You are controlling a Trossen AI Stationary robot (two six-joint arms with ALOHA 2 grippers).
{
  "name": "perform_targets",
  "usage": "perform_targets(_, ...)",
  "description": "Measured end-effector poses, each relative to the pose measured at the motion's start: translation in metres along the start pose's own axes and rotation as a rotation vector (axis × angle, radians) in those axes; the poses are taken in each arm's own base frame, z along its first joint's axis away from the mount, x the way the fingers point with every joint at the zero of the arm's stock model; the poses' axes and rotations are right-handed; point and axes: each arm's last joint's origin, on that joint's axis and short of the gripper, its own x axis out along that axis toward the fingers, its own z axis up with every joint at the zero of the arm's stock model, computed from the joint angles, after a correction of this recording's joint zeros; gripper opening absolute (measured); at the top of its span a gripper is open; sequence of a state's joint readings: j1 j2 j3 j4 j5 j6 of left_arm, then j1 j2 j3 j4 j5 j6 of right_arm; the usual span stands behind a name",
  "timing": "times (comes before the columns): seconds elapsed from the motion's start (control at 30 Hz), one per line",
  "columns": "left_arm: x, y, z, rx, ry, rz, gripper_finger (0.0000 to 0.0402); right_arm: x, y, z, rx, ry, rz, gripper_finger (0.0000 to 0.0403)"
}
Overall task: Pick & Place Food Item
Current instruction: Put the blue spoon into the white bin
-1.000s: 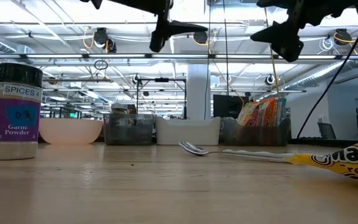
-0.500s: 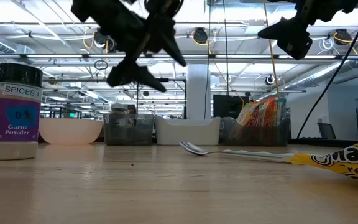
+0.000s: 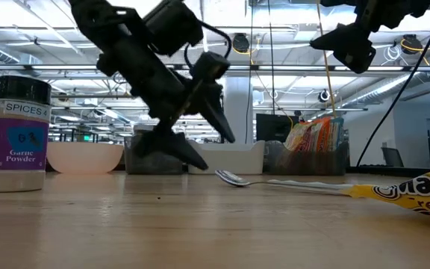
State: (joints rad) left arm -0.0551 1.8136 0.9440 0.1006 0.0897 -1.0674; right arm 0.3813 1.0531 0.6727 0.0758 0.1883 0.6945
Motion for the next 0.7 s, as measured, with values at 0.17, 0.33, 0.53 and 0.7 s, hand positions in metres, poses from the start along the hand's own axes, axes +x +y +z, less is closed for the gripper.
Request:
perform_targets(0.17,0.021,0.010,-0.003,-0.033,0.042,-0.029,0.0275,0.000,0.000,0.000,0.000,-0.001,-0.003,0.0238)
perform_targets(0.33,0.031,0.010,-0.001,-0.048,0.002,-0.077,0.0275,0.000,-0.001,0.000,-0.002,0.005,-0.009,0.0238)
perform_targets(0.53,0.032,0.011,-0.001,-0.044,-0.034,-0.051,0.0248,0.000,-0.002,-0.002,-0.006,0.015,-0.022,0.0238)
perform_targets(0.7,0.032,0.014,-0.002,-0.067,-0.044,-0.014,0.0185,0.001,-0.006,0.000,-0.007,0.001,-0.057,0.0238)
